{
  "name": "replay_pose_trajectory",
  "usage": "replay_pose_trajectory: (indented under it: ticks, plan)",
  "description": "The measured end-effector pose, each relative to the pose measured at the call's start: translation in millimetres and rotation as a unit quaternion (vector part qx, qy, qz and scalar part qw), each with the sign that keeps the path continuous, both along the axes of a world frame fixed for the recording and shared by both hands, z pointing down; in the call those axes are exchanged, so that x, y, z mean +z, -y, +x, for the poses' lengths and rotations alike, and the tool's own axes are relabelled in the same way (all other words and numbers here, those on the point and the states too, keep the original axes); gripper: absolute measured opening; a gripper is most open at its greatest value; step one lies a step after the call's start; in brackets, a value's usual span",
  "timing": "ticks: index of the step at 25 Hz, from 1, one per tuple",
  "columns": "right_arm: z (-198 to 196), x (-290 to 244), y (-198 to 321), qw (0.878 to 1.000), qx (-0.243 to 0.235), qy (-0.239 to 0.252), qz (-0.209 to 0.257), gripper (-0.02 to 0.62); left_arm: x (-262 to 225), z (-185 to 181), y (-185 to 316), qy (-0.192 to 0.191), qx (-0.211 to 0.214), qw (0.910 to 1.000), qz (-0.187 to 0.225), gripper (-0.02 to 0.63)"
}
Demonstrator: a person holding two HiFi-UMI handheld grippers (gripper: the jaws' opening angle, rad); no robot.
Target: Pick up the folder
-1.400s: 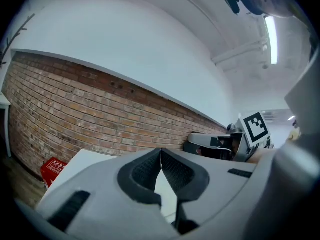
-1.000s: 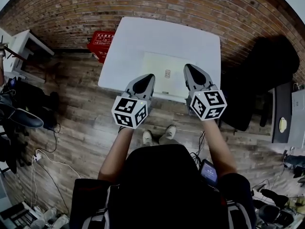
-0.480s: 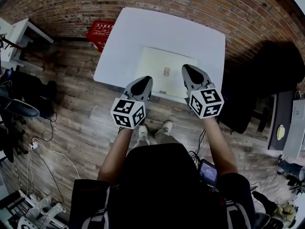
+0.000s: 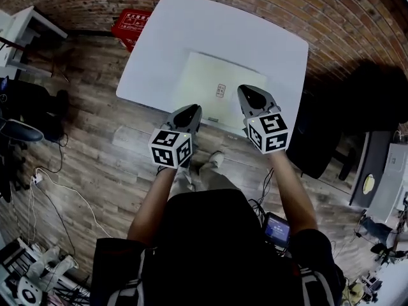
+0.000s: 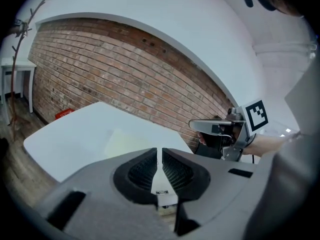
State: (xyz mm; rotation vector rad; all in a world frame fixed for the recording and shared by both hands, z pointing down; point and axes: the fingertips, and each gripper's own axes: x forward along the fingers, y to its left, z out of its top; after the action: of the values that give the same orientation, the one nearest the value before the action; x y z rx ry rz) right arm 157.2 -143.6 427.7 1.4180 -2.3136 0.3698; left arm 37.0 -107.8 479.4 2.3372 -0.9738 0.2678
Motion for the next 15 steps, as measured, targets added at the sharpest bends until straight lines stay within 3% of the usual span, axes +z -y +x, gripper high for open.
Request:
replay_pose_trajectory:
  ticks: [15]
  plan:
    - [-14,68,9,0.992,-0.080,-0.062,-0.074,0.031,64,-1,-21,-0.012,-0.030,0.9961,-0.082,0.021]
